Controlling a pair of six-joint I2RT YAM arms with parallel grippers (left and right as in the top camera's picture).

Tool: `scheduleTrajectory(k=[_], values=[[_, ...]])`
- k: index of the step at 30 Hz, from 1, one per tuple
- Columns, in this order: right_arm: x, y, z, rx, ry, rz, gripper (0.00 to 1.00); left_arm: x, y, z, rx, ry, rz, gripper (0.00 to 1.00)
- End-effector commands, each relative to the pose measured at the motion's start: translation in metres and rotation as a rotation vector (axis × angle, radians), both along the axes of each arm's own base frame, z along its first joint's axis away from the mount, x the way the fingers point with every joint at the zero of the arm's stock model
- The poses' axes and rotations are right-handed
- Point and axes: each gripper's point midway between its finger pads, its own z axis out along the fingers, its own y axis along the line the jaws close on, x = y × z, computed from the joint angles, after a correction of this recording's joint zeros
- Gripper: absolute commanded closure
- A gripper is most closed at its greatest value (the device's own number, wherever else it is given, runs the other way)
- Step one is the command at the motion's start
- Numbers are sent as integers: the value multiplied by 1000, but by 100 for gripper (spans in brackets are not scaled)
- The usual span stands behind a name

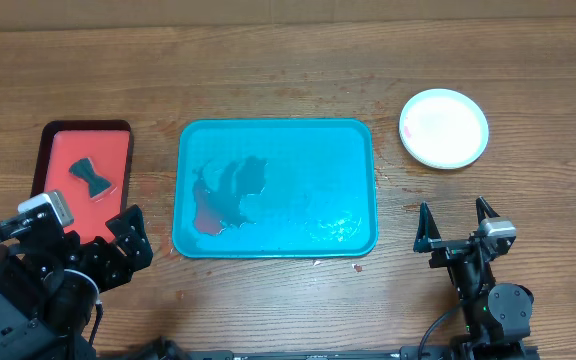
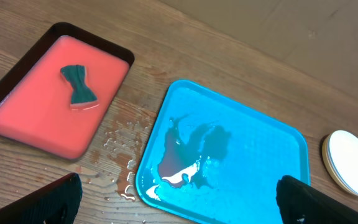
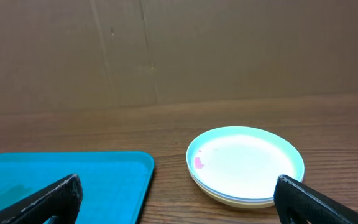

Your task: Clean dirty plates on tray and stack at the side

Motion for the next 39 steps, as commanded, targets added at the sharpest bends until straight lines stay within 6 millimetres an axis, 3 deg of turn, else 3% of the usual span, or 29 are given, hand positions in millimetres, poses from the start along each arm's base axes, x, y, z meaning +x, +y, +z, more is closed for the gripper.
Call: scheduleTrajectory(k=[1, 21, 25, 33, 39], values=[[0, -4, -1, -4, -8, -22, 0, 1, -2, -1, 6, 0, -21, 0], [0, -4, -1, -4, -8, -22, 0, 0, -2, -1, 6, 1, -22, 0], [0, -4, -1, -4, -8, -22, 0, 1, -10, -3, 8, 8, -66, 0], [0, -4, -1, -4, -8, -22, 0, 4, -56, -37, 145, 33, -429, 0], [0, -4, -1, -4, -8, -22, 0, 17, -67, -66, 279, -110, -538, 0]])
